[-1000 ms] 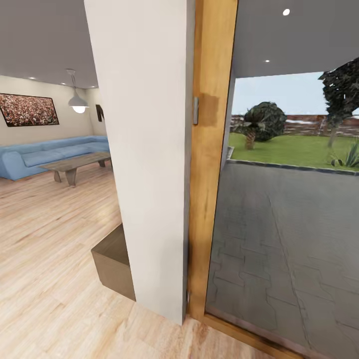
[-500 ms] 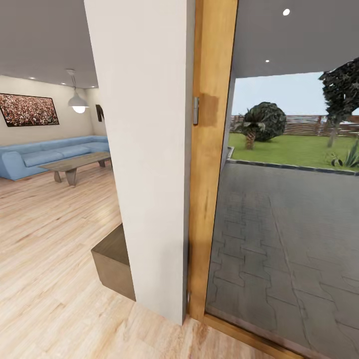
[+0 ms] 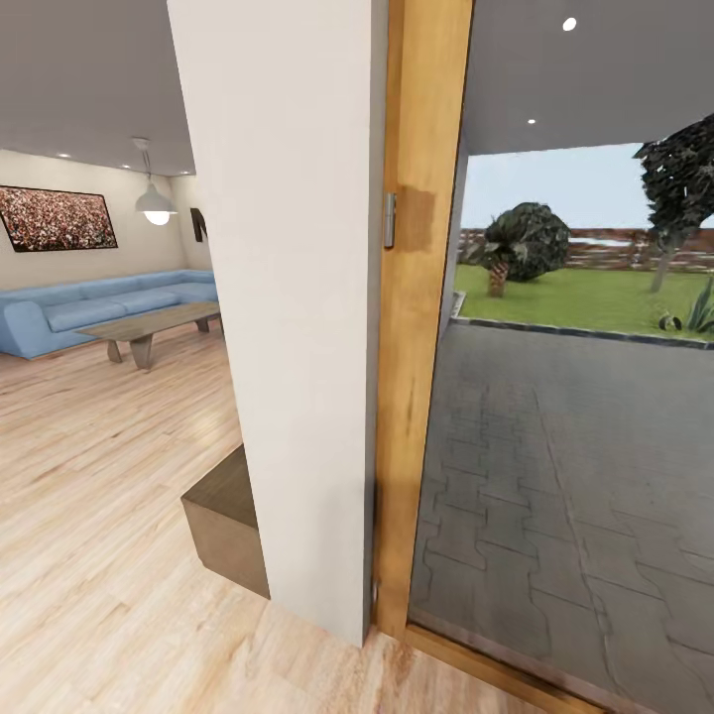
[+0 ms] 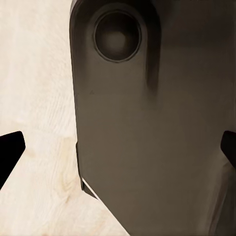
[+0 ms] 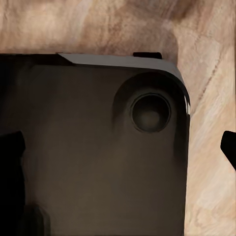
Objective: In the kitchen, take the Vidalia onion out of the sink, dice it on the chopping board with the paring knife, put the diced onion into the bowl on the countertop, then place both the paring knife and the chopping board into the sink.
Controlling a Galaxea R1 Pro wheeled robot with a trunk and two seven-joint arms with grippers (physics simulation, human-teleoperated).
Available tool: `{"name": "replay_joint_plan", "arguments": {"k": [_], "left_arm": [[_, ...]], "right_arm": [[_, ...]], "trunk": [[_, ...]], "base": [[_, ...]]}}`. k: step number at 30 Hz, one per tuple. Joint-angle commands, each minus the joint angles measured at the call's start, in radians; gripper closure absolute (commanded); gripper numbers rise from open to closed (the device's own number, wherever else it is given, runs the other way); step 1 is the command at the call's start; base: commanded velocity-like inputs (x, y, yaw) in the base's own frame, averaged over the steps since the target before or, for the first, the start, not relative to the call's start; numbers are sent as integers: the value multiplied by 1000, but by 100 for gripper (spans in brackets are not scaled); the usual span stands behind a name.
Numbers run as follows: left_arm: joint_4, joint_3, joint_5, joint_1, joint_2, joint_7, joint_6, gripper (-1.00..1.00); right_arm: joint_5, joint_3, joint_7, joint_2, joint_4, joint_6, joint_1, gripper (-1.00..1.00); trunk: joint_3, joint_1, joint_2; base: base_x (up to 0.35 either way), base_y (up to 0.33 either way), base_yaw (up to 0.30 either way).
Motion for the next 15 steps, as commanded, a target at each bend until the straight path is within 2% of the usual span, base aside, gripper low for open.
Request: {"name": "replay_joint_plan", "arguments": {"k": [1,4,7,15], "left_arm": [[0,-1,0,0,0,0,0,-100],[-1,0,0,0,0,0,0,-100],[-1,1,1,0,-1,0,-5,-100],[-39,4,1,0,-2,2,-124,-100]], "right_arm": [[0,0,0,0,0,-35,0,-100],[-1,0,0,1,1,-90,0,-100],[-1,1,0,4,1,-109,0,-100],[-2,0,1,4,-7,-126,0,-100]], "trunk": [[-1,0,0],[-1,0,0],[-1,0,0],[-1,0,0]], "base": [[0,0,0],[0,0,0],[0,0,0],[0,0,0]]}}
